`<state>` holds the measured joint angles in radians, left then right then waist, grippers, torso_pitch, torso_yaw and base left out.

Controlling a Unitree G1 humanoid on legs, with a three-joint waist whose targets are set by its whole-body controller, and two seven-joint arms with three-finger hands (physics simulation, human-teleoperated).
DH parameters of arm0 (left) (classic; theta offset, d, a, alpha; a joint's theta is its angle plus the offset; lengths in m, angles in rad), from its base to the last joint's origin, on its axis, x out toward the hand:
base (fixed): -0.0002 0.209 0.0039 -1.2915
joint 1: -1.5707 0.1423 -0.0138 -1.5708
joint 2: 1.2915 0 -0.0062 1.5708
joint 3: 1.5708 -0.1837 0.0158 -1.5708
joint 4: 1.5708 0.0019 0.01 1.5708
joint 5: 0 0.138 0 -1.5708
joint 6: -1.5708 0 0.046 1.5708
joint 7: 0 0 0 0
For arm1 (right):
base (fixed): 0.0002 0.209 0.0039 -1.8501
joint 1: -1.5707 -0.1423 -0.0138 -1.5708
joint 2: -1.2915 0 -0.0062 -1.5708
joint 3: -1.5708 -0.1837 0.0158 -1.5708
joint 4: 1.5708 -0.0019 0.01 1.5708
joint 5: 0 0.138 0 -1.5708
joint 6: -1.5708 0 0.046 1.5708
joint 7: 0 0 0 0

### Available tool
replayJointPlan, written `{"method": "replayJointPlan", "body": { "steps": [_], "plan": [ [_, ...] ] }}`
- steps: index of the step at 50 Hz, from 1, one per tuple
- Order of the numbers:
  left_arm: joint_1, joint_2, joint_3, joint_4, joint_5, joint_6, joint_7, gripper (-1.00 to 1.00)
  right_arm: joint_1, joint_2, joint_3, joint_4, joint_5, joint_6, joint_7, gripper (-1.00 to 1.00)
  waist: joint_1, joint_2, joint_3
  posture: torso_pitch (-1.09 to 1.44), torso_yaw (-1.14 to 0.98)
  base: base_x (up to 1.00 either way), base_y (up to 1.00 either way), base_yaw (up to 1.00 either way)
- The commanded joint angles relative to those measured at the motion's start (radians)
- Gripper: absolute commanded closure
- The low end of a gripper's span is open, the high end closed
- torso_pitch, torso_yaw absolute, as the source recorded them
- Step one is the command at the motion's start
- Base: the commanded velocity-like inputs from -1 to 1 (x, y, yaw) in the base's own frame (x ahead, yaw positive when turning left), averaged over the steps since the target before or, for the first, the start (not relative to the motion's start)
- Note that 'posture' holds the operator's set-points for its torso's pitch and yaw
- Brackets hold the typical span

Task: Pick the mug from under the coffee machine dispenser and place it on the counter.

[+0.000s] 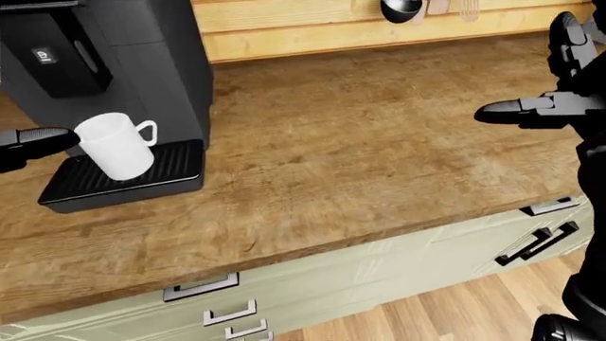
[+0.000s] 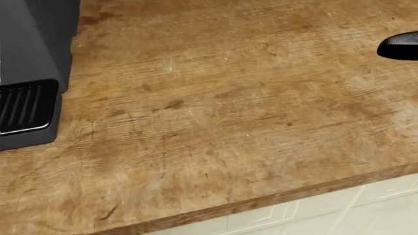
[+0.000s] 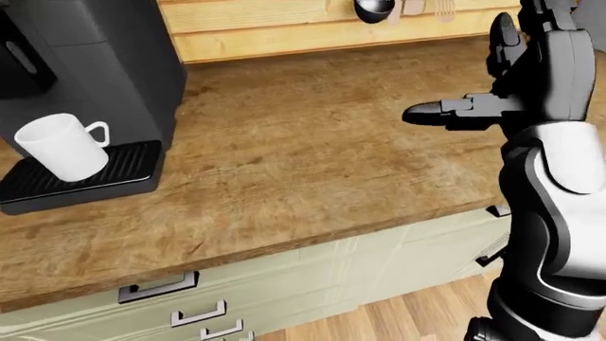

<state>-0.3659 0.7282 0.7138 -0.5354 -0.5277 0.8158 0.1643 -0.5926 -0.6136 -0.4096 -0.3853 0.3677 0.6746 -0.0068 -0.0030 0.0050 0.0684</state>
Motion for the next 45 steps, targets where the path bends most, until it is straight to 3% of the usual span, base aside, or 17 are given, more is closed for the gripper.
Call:
{"method": "replayJointPlan", "body": {
  "steps": [1, 14, 15, 16, 24, 27, 28, 29, 30, 31, 33, 34, 38, 40, 41, 43, 45],
  "plan": [
    [-0.021, 0.027, 0.023, -0.029, 0.006, -0.036, 0.003, -1.0, -0.036, -0.017, -0.016, -0.03, -0.015, -0.037, 0.0, -1.0, 0.001, 0.002, -0.032, 0.0, 0.0, 0.0, 0.0, 0.0],
    [-0.02, 0.032, 0.026, -0.028, 0.002, -0.034, 0.004, -1.0, -0.011, -0.004, -0.018, -0.038, -0.027, -0.033, 0.029, -1.0, 0.002, 0.005, -0.024, 0.0, 0.0, 0.0, 0.0, 0.0],
    [-0.021, 0.033, 0.025, -0.028, 0.002, -0.033, 0.005, -1.0, -0.011, -0.006, -0.01, -0.033, -0.056, -0.056, 0.024, -1.0, 0.007, 0.01, -0.038, 0.0, 0.0, 0.0, 0.0, 0.13],
    [-0.021, 0.033, 0.025, -0.028, 0.001, -0.033, 0.005, -1.0, -0.008, -0.002, -0.011, -0.038, -0.052, -0.051, 0.035, -1.0, 0.03, 0.011, -0.037, 0.0, 0.0, 0.0, 0.0, 1.0],
    [-0.023, 0.037, 0.024, -0.025, -0.001, -0.034, 0.006, -1.0, 0.001, 0.013, -0.004, -0.048, -0.109, -0.069, 0.069, -1.0, 0.04, 0.011, -0.021, 0.0, 0.0, 0.0, 0.0, 1.0],
    [-0.024, 0.038, 0.025, -0.027, -0.002, -0.031, 0.007, -1.0, 0.007, 0.019, -0.006, -0.059, -0.12, -0.072, 0.079, -1.0, 0.045, -0.031, -0.012, 0.0, 0.0, 0.0, 0.0, 1.0],
    [-0.022, 0.036, 0.024, -0.028, -0.001, -0.032, 0.006, -1.0, 0.008, 0.022, -0.006, -0.059, -0.122, -0.073, 0.081, -1.0, 0.044, -0.057, -0.007, 0.0, 0.0, 0.0, 0.0, 1.0],
    [-0.022, 0.036, 0.025, -0.028, -0.001, -0.032, 0.006, -1.0, 0.008, 0.023, -0.006, -0.06, -0.124, -0.073, 0.083, -1.0, 0.039, -0.094, -0.015, 0.0, 0.0, 0.0, 0.0, 1.0],
    [-0.024, 0.037, 0.024, -0.028, -0.002, -0.031, 0.007, -1.0, 0.003, 0.022, -0.007, -0.061, -0.123, -0.065, 0.083, -1.0, 0.022, -0.07, -0.019, 0.0, 0.0, 0.0, 0.0, 1.0],
    [-0.023, 0.036, 0.023, -0.029, -0.001, -0.031, 0.007, -1.0, 0.005, 0.027, -0.009, -0.062, -0.123, -0.061, 0.08, -1.0, 0.03, -0.07, -0.01, 0.0, 0.0, 0.0, 0.0, 1.0],
    [-0.021, 0.033, 0.022, -0.03, 0.001, -0.032, 0.006, -1.0, 0.003, 0.038, -0.007, -0.048, -0.143, -0.035, 0.044, -1.0, 0.029, -0.062, -0.02, 0.0, 0.0, 0.0, 0.0, 1.0],
    [-0.022, 0.032, 0.021, -0.033, 0.001, -0.031, 0.007, -1.0, 0.002, 0.034, 0.002, -0.044, -0.153, 0.001, 0.035, -1.0, 0.001, -0.054, -0.006, 0.0, 0.0, 0.0, 0.0, 0.0],
    [-0.024, 0.033, 0.023, -0.035, -0.001, -0.026, 0.007, -1.0, -0.027, 0.032, -0.007, -0.045, -0.142, 0.032, 0.029, -1.0, -0.003, -0.014, 0.004, 0.0, 0.0, 0.0, 0.0, 0.0],
    [-0.022, 0.031, 0.023, -0.036, -0.001, -0.027, 0.007, -1.0, -0.033, 0.028, -0.006, -0.047, -0.144, 0.039, 0.016, -1.0, -0.018, 0.028, -0.003, 0.0, 0.0, 0.0, 0.0, 0.0],
    [-0.022, 0.03, 0.022, -0.037, -0.001, -0.027, 0.007, -1.0, -0.041, 0.032, -0.011, -0.052, -0.13, 0.051, 0.009, -1.0, -0.024, 0.063, -0.015, 0.0, 0.0, 0.0, 0.0, 0.0],
    [-0.022, 0.029, 0.021, -0.036, 0.0, -0.028, 0.007, -1.0, -0.043, 0.03, 0.001, -0.042, -0.144, 0.055, -0.004, -1.0, -0.017, 0.046, 0.004, 0.0, 0.0, 0.0, 0.0, 0.0],
    [-0.022, 0.026, 0.017, -0.036, 0.002, -0.029, 0.007, -1.0, -0.031, 0.029, 0.012, -0.042, -0.173, 0.0, -0.005, -1.0, -0.015, 0.038, -0.008, 0.0, 0.0, 0.0, 0.0, 0.0]
  ]
}}
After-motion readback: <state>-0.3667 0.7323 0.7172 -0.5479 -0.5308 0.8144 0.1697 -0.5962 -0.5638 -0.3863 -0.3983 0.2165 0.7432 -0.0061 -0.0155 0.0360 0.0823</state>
